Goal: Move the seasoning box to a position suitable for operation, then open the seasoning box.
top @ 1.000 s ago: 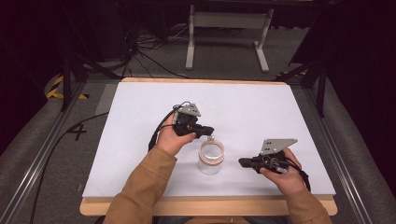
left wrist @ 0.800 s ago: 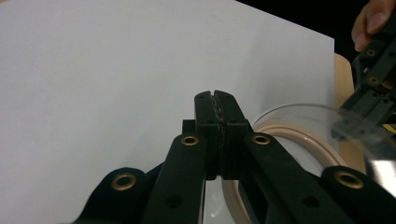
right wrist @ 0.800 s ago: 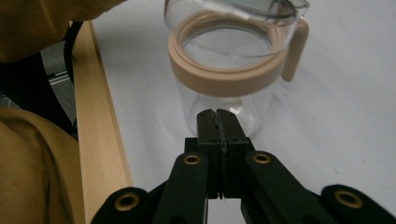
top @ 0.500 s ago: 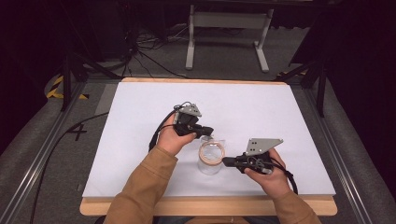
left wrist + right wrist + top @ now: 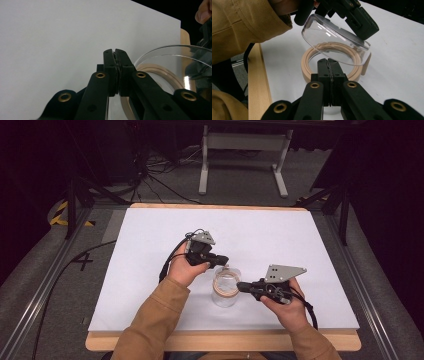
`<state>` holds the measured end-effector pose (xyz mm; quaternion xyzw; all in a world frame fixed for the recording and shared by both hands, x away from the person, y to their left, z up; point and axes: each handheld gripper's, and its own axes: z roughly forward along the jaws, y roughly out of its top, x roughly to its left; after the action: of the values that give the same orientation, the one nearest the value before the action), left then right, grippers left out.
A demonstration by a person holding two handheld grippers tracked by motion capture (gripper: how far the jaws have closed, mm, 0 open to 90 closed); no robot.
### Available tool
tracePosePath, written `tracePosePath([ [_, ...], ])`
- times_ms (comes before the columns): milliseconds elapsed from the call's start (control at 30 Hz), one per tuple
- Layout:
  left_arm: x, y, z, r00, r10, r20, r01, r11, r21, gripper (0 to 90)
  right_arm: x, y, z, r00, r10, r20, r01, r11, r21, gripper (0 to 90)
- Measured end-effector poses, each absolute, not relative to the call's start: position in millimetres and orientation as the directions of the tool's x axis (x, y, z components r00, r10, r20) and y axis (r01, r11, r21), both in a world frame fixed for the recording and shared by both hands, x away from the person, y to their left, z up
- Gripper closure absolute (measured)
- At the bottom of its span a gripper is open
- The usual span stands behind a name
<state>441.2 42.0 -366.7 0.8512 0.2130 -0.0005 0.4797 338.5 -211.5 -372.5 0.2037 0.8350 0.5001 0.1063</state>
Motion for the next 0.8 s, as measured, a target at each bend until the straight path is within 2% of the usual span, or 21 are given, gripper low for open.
tracePosePath([
  [200,439,53,-360,0.901,0.381,-0.206,0.368,-0.422,0.828,83.9,340,-210,-372,-0.897,0.44,0.029,0.232,0.415,0.88,90.0],
  [467,430,88,-345,0.868,0.458,-0.19,0.377,-0.36,0.854,81.7,342,-211,-369,-0.9,0.436,0.027,0.216,0.39,0.895,90.0],
  [800,416,129,-345,0.816,0.543,-0.199,0.418,-0.315,0.852,78.0,353,-208,-362,-0.908,0.419,0.025,0.185,0.347,0.919,90.0],
])
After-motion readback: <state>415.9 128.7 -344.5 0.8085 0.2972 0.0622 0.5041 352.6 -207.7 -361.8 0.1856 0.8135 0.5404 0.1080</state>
